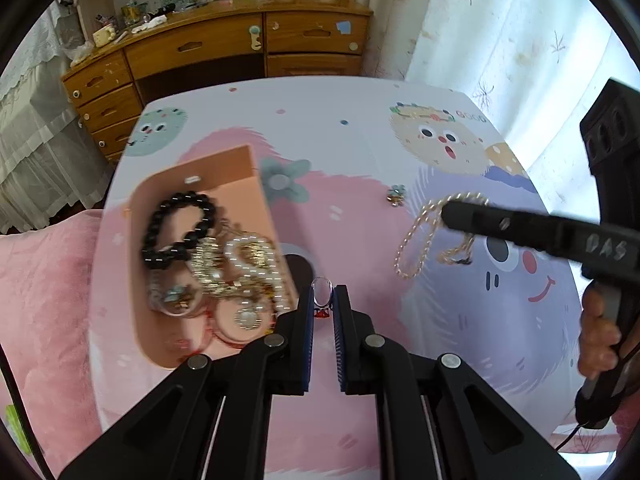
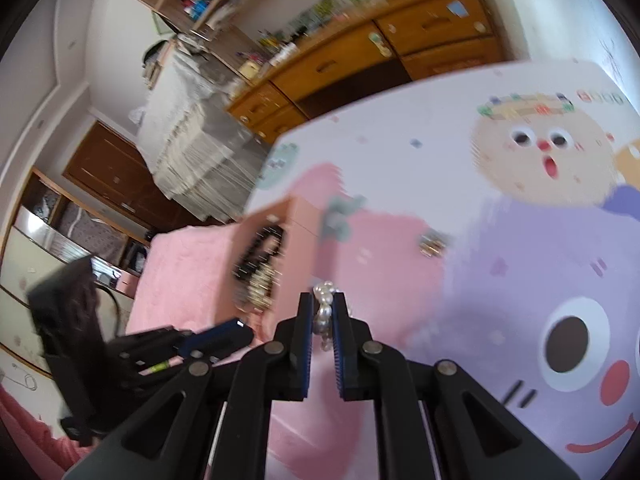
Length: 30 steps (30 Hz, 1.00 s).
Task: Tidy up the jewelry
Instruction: 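Drop the ring and pearl necklace into the pink box with both tools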
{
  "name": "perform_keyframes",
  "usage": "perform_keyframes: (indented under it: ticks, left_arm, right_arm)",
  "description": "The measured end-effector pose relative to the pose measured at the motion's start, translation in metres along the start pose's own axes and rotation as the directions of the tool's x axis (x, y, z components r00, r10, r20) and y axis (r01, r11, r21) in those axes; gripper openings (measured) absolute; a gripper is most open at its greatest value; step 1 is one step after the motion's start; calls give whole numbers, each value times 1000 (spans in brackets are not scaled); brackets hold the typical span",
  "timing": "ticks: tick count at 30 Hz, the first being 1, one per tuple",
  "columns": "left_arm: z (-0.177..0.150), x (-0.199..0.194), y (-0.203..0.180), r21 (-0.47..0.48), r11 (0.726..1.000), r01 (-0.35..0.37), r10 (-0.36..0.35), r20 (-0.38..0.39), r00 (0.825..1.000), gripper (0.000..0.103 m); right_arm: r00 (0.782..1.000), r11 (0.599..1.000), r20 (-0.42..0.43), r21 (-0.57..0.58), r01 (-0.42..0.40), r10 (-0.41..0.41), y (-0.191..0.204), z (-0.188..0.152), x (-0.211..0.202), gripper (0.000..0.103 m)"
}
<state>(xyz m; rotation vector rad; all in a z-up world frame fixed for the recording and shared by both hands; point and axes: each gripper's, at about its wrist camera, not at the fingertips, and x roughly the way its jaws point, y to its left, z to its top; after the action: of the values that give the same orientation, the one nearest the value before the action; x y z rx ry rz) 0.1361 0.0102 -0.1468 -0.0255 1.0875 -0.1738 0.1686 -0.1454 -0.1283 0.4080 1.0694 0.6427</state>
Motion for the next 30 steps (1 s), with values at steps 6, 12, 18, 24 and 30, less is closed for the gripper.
perform_keyframes:
  ticks: [6, 12, 18, 24, 30]
  left_arm:
    - [-6, -7, 41, -39, 999, 26, -25, 22, 999, 7]
    - [-10, -7, 74, -33, 996, 84, -83, 42, 996, 7]
    - [-17, -6, 96, 1, 992, 126, -126, 54, 991, 7]
    - [-24, 4, 112, 11, 992, 130, -130, 8, 992, 24]
    - [-26, 7, 122, 15, 992, 128, -128, -14, 992, 35]
  right_arm:
    - [995, 997, 77, -55, -54, 58, 53, 16, 0, 9]
    - [987, 992, 115, -81, -100, 109, 88, 22, 12, 9]
    - [989, 993, 101, -68, -99, 106, 105, 22, 39, 9]
    - [998, 1000, 49, 2, -30, 30, 104, 20, 61, 35]
    - [998, 1000, 61, 20, -1, 0, 106, 15, 64, 45]
